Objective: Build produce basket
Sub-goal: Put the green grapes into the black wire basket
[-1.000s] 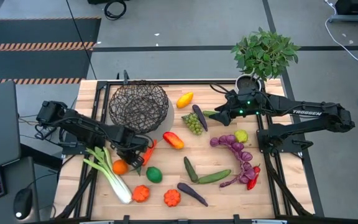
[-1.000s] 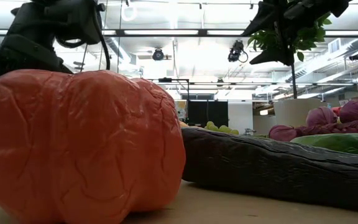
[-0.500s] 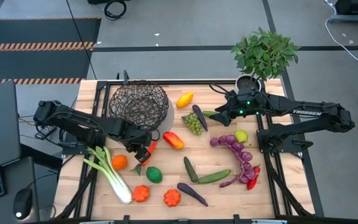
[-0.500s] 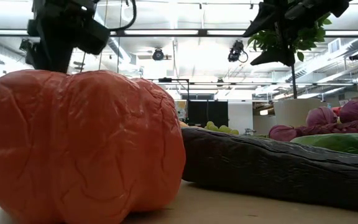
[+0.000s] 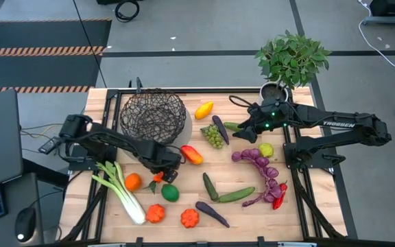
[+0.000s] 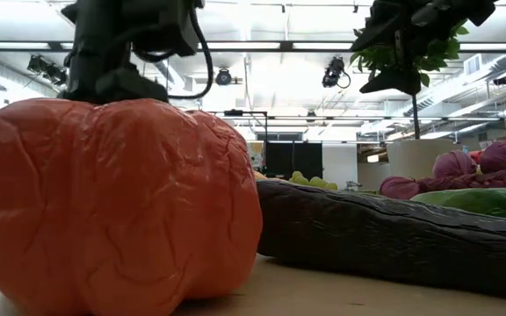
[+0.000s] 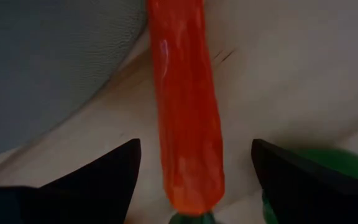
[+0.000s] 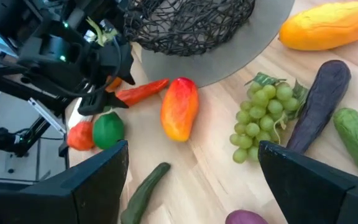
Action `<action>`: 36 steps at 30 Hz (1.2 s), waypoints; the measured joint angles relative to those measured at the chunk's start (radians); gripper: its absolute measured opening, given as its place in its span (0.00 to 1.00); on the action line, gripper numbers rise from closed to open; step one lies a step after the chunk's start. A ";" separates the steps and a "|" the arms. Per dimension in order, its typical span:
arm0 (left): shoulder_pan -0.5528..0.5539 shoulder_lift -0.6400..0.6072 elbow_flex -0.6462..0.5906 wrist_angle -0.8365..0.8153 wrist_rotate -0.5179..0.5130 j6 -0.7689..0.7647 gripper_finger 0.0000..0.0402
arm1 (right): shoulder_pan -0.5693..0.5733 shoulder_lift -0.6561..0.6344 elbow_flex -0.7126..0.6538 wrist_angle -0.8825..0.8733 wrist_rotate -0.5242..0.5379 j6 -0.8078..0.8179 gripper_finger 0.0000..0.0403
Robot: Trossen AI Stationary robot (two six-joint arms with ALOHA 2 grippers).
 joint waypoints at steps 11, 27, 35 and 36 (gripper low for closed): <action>-0.011 0.005 0.000 0.035 0.020 -0.022 0.78 | 0.000 0.000 0.000 -0.030 0.001 -0.020 0.90; -0.022 -0.072 0.104 -0.030 -0.025 0.012 0.78 | 0.012 0.123 -0.004 -0.279 -0.018 -0.069 0.90; -0.022 -0.075 0.235 -0.133 -0.101 0.108 0.78 | 0.034 0.214 -0.004 -0.250 -0.015 -0.058 0.90; -0.022 -0.075 0.250 -0.143 -0.114 0.118 0.78 | 0.039 0.224 -0.004 -0.251 -0.015 -0.049 0.90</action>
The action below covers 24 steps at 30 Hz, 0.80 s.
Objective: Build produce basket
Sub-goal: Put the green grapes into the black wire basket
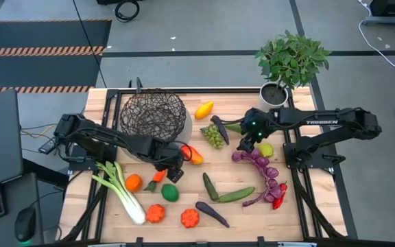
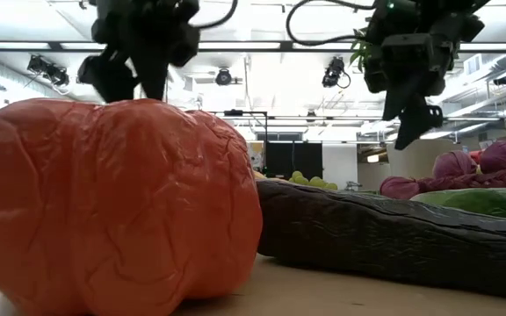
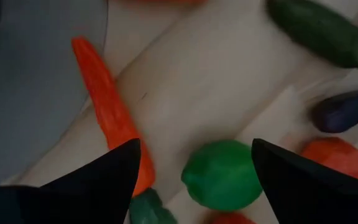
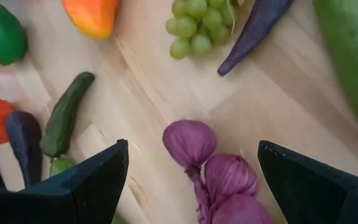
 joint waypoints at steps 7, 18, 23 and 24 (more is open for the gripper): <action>0.027 -0.004 0.102 -0.026 -0.064 0.126 0.78 | 0.044 0.050 0.004 -0.002 -0.013 0.108 0.87; 0.061 -0.102 0.155 -0.006 -0.132 0.187 0.78 | 0.085 0.123 0.105 -0.006 0.040 0.079 0.86; 0.093 -0.165 0.155 -0.002 -0.161 0.189 0.78 | 0.062 0.215 0.123 0.022 0.051 0.098 0.86; 0.101 -0.173 0.155 -0.008 -0.164 0.188 0.78 | 0.059 0.235 0.123 0.032 0.050 0.101 0.86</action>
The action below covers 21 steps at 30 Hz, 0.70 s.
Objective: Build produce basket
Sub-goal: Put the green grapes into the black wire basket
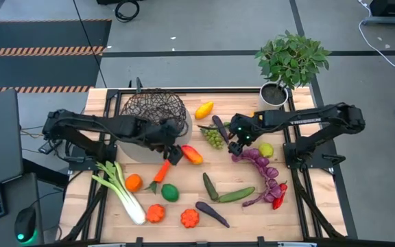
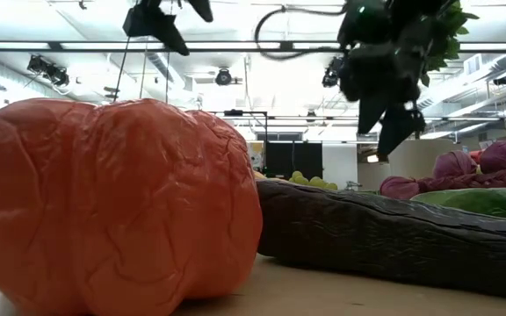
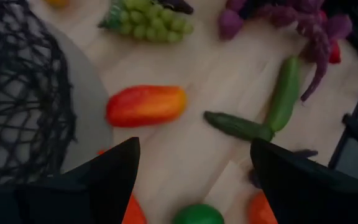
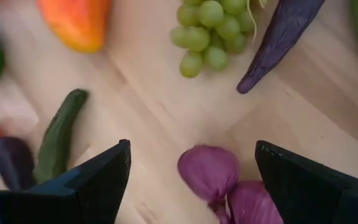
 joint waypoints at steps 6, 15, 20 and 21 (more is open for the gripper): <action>0.043 -0.045 0.000 0.020 -0.001 -0.019 0.78 | -0.033 0.087 0.025 -0.022 0.097 -0.107 0.86; 0.075 -0.073 0.000 0.031 -0.003 -0.075 0.78 | -0.152 0.175 0.152 0.073 0.119 -0.276 0.86; 0.088 -0.076 0.000 0.037 -0.003 -0.099 0.78 | -0.181 0.275 0.216 0.065 0.102 -0.305 0.86; 0.088 -0.078 -0.001 0.039 -0.003 -0.100 0.78 | -0.185 0.293 0.228 0.068 0.092 -0.305 0.86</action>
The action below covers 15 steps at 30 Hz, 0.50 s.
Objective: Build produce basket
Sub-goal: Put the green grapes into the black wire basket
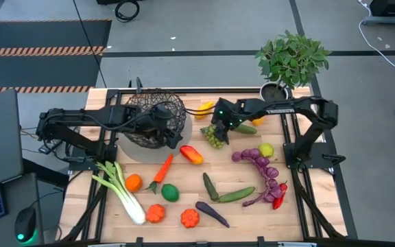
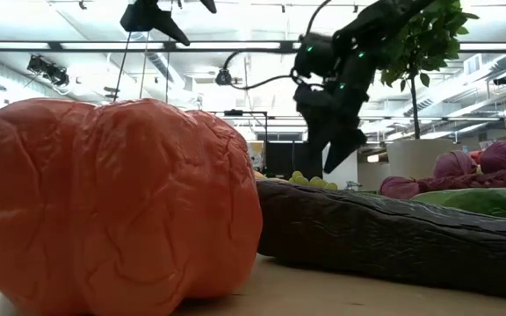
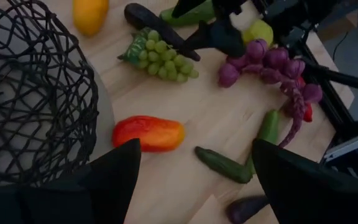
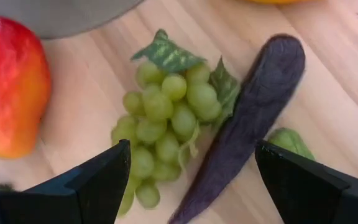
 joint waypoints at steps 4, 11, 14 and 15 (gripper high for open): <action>0.000 -0.006 0.000 0.008 0.000 -0.017 0.76 | -0.009 0.064 0.021 -0.001 -0.038 -0.011 0.86; 0.000 -0.005 0.000 0.006 0.000 -0.032 0.73 | -0.005 0.121 0.028 0.002 -0.066 -0.009 0.86; 0.000 -0.005 0.000 0.006 0.000 -0.040 0.73 | -0.005 0.121 0.028 0.001 -0.064 -0.010 0.86; 0.000 -0.005 0.000 0.006 0.000 -0.040 0.73 | -0.005 0.119 0.028 0.001 -0.061 -0.011 0.86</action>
